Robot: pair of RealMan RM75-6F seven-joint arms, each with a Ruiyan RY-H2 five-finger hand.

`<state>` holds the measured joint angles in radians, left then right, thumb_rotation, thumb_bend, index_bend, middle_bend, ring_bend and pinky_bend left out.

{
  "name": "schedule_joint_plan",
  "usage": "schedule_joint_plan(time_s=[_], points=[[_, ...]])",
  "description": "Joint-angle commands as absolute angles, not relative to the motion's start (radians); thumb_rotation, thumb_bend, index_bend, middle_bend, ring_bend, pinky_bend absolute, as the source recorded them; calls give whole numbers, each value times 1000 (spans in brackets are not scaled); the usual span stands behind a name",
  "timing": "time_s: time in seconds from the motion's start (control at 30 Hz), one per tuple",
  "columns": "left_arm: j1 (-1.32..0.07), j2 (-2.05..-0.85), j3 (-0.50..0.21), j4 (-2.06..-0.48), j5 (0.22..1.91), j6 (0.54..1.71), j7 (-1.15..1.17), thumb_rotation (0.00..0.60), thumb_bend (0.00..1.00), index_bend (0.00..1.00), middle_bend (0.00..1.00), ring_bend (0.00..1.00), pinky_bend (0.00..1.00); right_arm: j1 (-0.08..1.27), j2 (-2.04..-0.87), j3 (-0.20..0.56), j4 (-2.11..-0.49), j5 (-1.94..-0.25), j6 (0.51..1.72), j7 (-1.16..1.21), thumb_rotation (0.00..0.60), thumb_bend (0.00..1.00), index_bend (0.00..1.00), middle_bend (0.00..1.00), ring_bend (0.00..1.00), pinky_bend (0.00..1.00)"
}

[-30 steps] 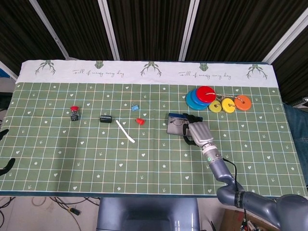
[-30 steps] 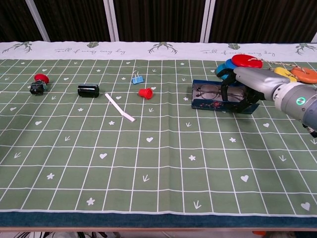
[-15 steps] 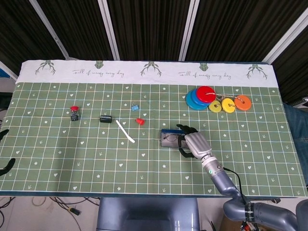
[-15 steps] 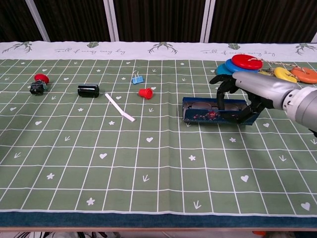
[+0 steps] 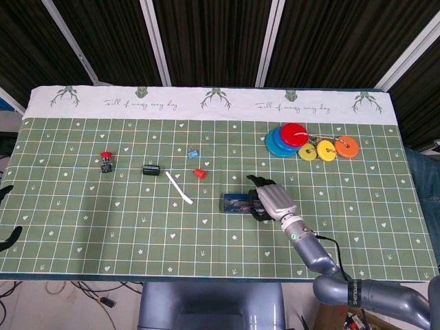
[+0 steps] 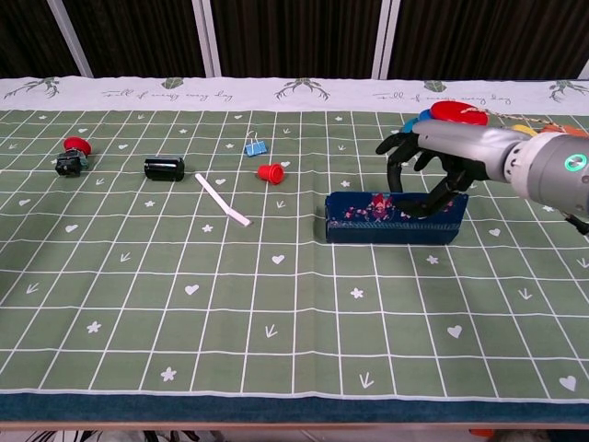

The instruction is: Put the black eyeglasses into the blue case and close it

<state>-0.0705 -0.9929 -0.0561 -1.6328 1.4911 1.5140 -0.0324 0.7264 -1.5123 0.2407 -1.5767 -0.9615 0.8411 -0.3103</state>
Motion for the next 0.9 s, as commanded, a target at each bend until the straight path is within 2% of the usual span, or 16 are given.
schedule_joint_plan(time_s=[0.03,0.37,0.9], points=[[-70,-993,-56,-1633,1491,1514,-33,600,273,121,0,0,0,775,-1514,258,-1553,-884,793,-344,600,579,636,112,132,184],[-71,-994,-55,-1634,1492,1512,-26,600,273,121,0,0,0,864,-1527,271,-1484,-726,741,-371,600,578,636,109,133,184],[-70,-994,-54,-1635,1495,1514,-26,600,273,122,0,0,0,933,-1544,270,-1394,-595,712,-355,600,578,634,102,132,184]])
